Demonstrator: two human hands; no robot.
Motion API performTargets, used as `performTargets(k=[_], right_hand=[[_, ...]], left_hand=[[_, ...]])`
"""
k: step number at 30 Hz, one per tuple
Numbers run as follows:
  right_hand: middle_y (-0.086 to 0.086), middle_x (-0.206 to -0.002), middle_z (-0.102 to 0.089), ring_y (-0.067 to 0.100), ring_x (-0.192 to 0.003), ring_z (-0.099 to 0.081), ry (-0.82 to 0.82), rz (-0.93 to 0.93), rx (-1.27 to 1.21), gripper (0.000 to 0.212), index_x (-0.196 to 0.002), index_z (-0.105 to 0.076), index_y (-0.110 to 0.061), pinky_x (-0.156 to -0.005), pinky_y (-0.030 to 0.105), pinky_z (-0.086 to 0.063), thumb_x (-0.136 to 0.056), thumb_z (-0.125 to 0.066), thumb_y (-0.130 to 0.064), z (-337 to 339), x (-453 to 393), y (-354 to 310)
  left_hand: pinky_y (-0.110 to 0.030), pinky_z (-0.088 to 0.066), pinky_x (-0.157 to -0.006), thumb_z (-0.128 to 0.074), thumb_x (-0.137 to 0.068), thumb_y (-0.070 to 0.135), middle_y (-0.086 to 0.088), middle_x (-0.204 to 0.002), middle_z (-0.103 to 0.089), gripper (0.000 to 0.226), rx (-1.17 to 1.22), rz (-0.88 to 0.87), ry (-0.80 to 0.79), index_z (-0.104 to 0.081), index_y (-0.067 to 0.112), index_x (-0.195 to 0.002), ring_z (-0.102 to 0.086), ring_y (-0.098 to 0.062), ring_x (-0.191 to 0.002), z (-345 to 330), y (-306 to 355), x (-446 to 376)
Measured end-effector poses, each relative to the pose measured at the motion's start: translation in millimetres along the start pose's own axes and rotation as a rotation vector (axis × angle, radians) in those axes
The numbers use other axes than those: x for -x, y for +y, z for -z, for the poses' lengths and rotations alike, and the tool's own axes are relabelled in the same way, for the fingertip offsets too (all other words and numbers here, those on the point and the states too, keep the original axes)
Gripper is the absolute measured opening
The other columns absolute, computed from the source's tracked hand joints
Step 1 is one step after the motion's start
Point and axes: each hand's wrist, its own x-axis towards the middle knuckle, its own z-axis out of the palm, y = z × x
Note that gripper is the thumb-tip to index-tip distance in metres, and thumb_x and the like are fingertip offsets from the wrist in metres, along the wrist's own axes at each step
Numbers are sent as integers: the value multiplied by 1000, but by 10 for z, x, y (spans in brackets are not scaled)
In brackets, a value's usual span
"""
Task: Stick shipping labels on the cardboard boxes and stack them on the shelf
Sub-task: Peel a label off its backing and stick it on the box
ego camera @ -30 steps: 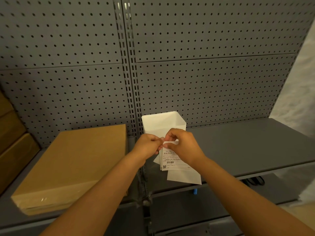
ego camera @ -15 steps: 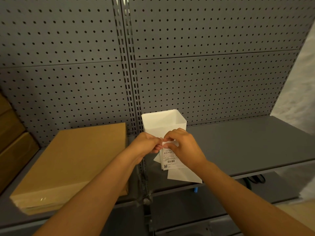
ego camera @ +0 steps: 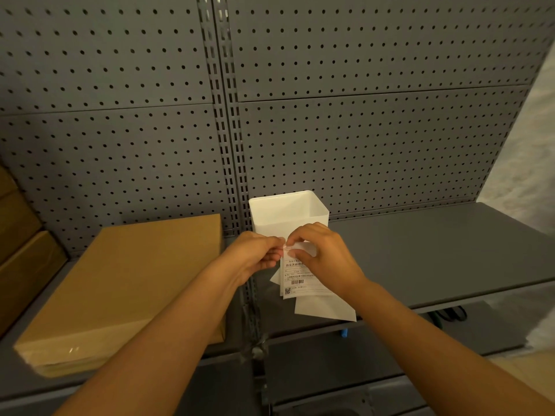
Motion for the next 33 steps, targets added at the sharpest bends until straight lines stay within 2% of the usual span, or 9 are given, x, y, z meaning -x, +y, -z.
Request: performTargets(k=[4, 8, 12, 17, 19, 21, 23, 27, 33], right_hand=[[-4, -99, -65, 11, -97, -55, 6, 5, 19, 4, -90, -66, -16, -85, 27, -48, -86, -67, -16, 35, -14, -29], [-8, -107, -64, 7, -106, -52, -17, 24, -2, 6, -85, -64, -20, -92, 17, -38, -85, -68, -16, 77, -26, -21], [-14, -94, -62, 1, -97, -52, -17, -91, -127, 7, -84, -65, -25, -84, 15, -39, -85, -68, -19, 190, -44, -49], [-15, -86, -64, -2, -93, -52, -41, -141, -208, 10, -79, -65, -26, -82, 17, -42, -83, -71, -18, 340, -56, -32], [-15, -85, -64, -3, -91, -52, -12, -157, -220, 11, -78, -65, -26, -82, 13, -40, -83, -71, -18, 391, -54, -3], [-14, -86, -65, 0, -90, -55, 17, -173, -233, 10, -79, -64, -25, -81, 10, -39, -84, -71, -19, 444, -47, 37], [-10, -89, -66, 6, -91, -58, 27, -194, -263, 7, -80, -65, -21, -82, 14, -43, -84, -70, -19, 499, -30, 80], [-8, -88, -68, 4, -88, -60, 23, -220, -328, 5, -83, -66, -14, -85, 13, -42, -86, -69, -17, 603, 27, 137], [-13, -82, -65, 2, -84, -58, 80, -274, -360, 5, -84, -62, -12, -82, 16, -42, -88, -65, -14, 686, 94, 260]], left_hand=[[-18, -51, -56, -66, -88, 21, -4, -69, -63, 21, -34, -31, 19, -69, 0, -94, -57, -9, -61, -27, -12, -28], [-21, -51, -59, -62, -91, 24, -7, -78, -67, 24, -133, -58, 78, -69, 2, -95, -59, -12, -68, -38, -58, -77], [-31, -56, -73, -58, -94, 26, -16, -96, -72, 28, -197, -30, 107, -68, -1, -98, -67, -23, -82, -2, -89, -140], [-28, -52, -67, -56, -95, 24, -21, -102, -70, 34, -284, -48, 129, -67, -7, -101, -64, -26, -85, 14, -101, -202], [-25, -49, -62, -55, -96, 23, -20, -102, -69, 33, -307, -48, 140, -67, -7, -99, -63, -25, -86, 21, -109, -229], [-23, -46, -57, -54, -96, 24, -18, -96, -69, 31, -332, -38, 145, -66, -3, -89, -59, -22, -75, 34, -117, -245], [-24, -44, -57, -53, -97, 25, -15, -86, -63, 31, -383, -26, 169, -60, 3, -76, -52, -19, -62, 44, -121, -249], [-30, -48, -72, -51, -97, 24, -15, -84, -60, 29, -442, -17, 212, -62, -1, -91, -51, -21, -63, 66, -143, -293], [-33, -49, -76, -50, -97, 24, -14, -84, -60, 31, -482, -4, 201, -62, -5, -101, -52, -21, -65, 70, -169, -303]])
